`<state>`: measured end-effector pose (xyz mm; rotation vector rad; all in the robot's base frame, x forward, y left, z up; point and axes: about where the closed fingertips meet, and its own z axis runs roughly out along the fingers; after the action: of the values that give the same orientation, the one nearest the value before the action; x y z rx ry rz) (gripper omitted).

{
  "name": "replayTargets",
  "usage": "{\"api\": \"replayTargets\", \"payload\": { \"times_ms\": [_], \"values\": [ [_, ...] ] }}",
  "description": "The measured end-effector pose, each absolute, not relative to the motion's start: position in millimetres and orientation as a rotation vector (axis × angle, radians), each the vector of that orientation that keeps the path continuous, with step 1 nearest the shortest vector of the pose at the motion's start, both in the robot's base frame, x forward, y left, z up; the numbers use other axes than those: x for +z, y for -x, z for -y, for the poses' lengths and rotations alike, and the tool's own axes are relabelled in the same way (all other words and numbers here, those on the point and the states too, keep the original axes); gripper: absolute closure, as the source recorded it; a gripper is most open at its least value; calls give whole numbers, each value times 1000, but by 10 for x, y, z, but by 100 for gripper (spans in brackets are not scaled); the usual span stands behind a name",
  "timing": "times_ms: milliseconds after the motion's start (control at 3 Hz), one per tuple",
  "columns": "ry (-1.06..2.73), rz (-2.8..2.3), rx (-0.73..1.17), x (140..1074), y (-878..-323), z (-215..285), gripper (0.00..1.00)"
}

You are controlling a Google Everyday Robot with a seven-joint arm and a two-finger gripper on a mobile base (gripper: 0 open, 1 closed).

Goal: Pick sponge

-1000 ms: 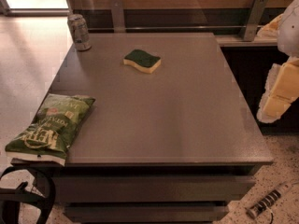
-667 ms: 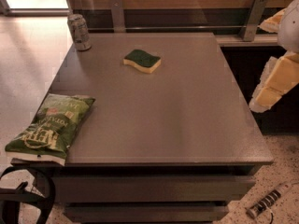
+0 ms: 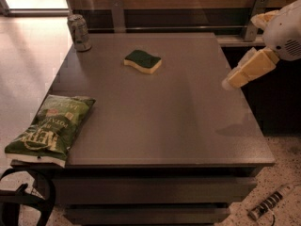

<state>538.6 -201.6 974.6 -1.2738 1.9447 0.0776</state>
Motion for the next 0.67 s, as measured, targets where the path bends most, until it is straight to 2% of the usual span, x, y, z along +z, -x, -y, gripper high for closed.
{"api": "replayTargets", "payload": {
  "times_ms": [333, 667],
  "values": [
    [1130, -1763, 203, 9791, -5937, 1802, 0],
    [1073, -1669, 283, 9813, -6235, 1622, 0]
  ]
}}
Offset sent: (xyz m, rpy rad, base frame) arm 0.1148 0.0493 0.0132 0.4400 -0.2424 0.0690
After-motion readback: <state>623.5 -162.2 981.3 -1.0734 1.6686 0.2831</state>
